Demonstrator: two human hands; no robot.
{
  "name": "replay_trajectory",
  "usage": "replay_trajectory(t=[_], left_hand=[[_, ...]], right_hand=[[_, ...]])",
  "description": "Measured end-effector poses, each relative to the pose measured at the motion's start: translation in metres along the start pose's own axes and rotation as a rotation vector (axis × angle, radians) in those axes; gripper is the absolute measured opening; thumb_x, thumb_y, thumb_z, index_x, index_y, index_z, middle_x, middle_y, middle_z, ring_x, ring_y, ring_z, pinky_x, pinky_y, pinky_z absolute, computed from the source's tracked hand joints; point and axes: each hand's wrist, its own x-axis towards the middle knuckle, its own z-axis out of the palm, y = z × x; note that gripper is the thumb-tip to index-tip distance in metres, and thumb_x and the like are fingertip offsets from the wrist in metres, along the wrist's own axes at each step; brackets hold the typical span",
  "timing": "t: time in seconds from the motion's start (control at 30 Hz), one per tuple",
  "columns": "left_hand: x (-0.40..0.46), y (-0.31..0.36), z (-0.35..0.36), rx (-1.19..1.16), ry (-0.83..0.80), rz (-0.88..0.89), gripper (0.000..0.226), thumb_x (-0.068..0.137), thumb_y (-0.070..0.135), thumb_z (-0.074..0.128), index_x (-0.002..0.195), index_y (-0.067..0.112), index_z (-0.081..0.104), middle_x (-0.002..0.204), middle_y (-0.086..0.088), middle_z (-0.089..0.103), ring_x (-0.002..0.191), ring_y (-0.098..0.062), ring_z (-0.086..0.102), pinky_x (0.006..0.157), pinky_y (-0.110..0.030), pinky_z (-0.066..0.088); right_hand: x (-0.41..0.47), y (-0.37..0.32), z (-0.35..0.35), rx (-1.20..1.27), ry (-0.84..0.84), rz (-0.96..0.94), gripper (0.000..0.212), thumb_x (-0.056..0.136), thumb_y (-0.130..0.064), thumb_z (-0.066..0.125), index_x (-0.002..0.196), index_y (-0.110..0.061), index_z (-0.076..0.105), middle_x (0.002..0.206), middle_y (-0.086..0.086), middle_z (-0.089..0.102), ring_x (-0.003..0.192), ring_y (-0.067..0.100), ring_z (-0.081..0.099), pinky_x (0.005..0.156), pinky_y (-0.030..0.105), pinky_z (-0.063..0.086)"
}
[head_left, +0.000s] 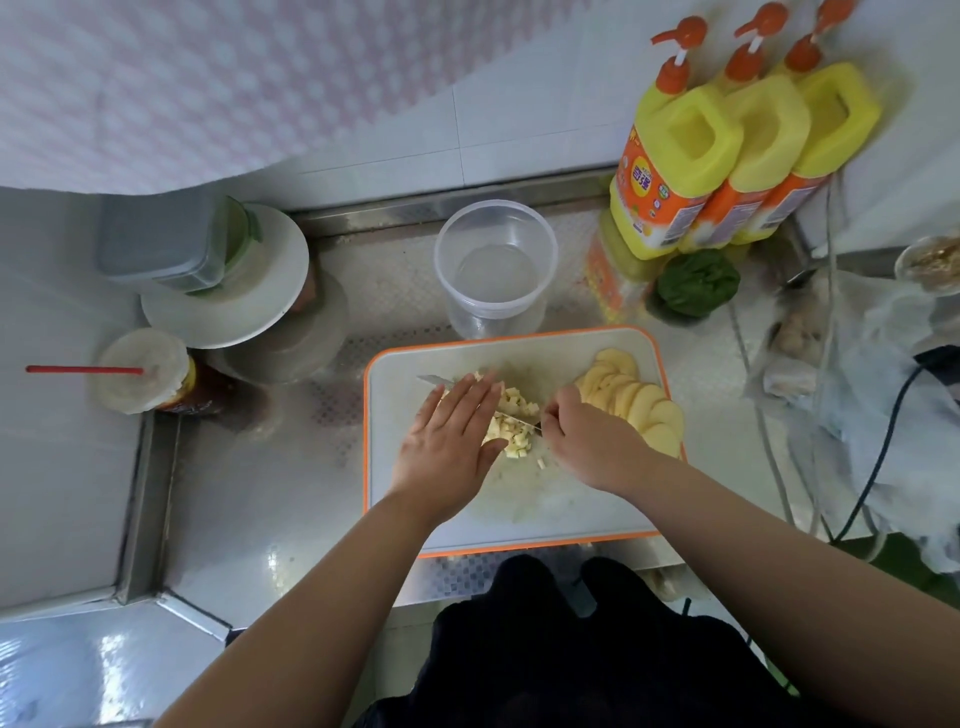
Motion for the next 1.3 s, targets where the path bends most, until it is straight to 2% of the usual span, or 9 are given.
replay_trajectory(t=[0.1,0.2,0.4,0.63,0.83,1.0,1.13,1.2,1.3], left_hand=[[-0.002,0.005,0.001,-0.009,-0.037,0.060,0.060,0.102,0.047,0.029,0.152,0.015,0.033,0.158,-0.004,0.035,0.146,-0.022,0.028,0.119,-0.042,0.018],[0.002,0.011,0.003,0.012,-0.134,0.148,0.066,0.102,0.057,0.018,0.155,0.017,0.023,0.162,-0.002,0.025,0.149,-0.023,0.020,0.119,-0.045,0.014],[0.015,0.014,0.004,0.010,-0.313,0.187,0.084,0.086,0.078,-0.005,0.152,0.027,-0.015,0.162,0.010,-0.019,0.150,-0.017,-0.020,0.120,-0.042,-0.016],[0.028,0.005,0.006,0.053,-0.406,0.158,0.115,0.057,0.092,-0.020,0.148,0.022,-0.025,0.151,0.010,-0.038,0.141,-0.014,-0.035,0.118,-0.041,-0.022],[0.027,-0.013,0.012,0.073,-0.461,0.107,0.126,0.049,0.097,-0.023,0.147,0.017,-0.027,0.157,0.004,-0.029,0.142,-0.014,-0.032,0.119,-0.043,-0.019],[0.024,-0.022,0.014,0.058,-0.489,0.003,0.128,0.045,0.098,-0.023,0.144,0.016,-0.030,0.153,0.003,-0.033,0.144,-0.015,-0.031,0.120,-0.044,-0.017],[0.023,-0.025,0.015,0.031,-0.520,-0.123,0.133,0.045,0.098,-0.022,0.148,0.013,-0.027,0.152,0.000,-0.037,0.145,-0.018,-0.030,0.121,-0.044,-0.015],[0.025,-0.024,0.011,-0.074,-0.502,-0.234,0.128,0.057,0.097,-0.012,0.152,0.012,-0.021,0.156,0.000,-0.032,0.148,-0.018,-0.026,0.121,-0.042,-0.013],[0.034,-0.020,0.000,-0.494,-0.410,-0.512,0.105,0.083,0.085,0.013,0.158,0.012,0.004,0.165,-0.001,-0.009,0.152,-0.016,-0.009,0.123,-0.040,-0.005]], right_hand=[[-0.001,0.000,0.000,-0.076,0.007,-0.041,0.013,0.101,-0.027,0.036,0.100,-0.015,0.033,0.061,-0.003,0.050,0.047,0.016,0.046,0.044,0.030,0.027],[-0.002,-0.004,-0.001,-0.166,0.032,-0.113,0.017,0.100,-0.025,0.037,0.108,-0.010,0.035,0.059,-0.007,0.041,0.046,0.010,0.039,0.044,0.029,0.023],[-0.005,-0.001,-0.001,-0.354,0.063,-0.230,0.030,0.100,-0.027,0.034,0.121,-0.005,0.034,0.061,-0.007,0.036,0.047,0.011,0.037,0.043,0.028,0.024],[-0.014,0.010,0.002,-0.458,0.115,-0.313,0.032,0.098,-0.026,0.038,0.122,-0.005,0.036,0.071,-0.002,0.044,0.059,0.022,0.044,0.043,0.028,0.023],[-0.025,0.025,-0.006,-0.403,0.233,-0.324,0.029,0.085,-0.019,0.061,0.101,-0.003,0.043,0.052,-0.004,0.040,0.037,0.020,0.041,0.035,0.026,0.034],[-0.031,0.040,-0.019,-0.406,0.338,-0.310,0.032,0.072,-0.017,0.074,0.087,-0.003,0.050,0.043,-0.006,0.036,0.028,0.016,0.036,0.028,0.024,0.028],[-0.037,0.047,-0.030,-0.425,0.369,-0.194,0.018,0.092,-0.024,0.053,0.101,-0.009,0.046,0.065,0.001,0.058,0.052,0.024,0.053,0.046,0.028,0.035],[-0.038,0.048,-0.036,-0.344,0.341,-0.131,0.018,0.099,-0.029,0.040,0.107,-0.014,0.040,0.078,-0.001,0.057,0.064,0.024,0.054,0.055,0.030,0.034],[-0.039,0.049,-0.035,-0.259,0.364,-0.104,0.019,0.099,-0.031,0.040,0.107,-0.015,0.040,0.078,-0.002,0.052,0.063,0.023,0.049,0.058,0.030,0.034]])
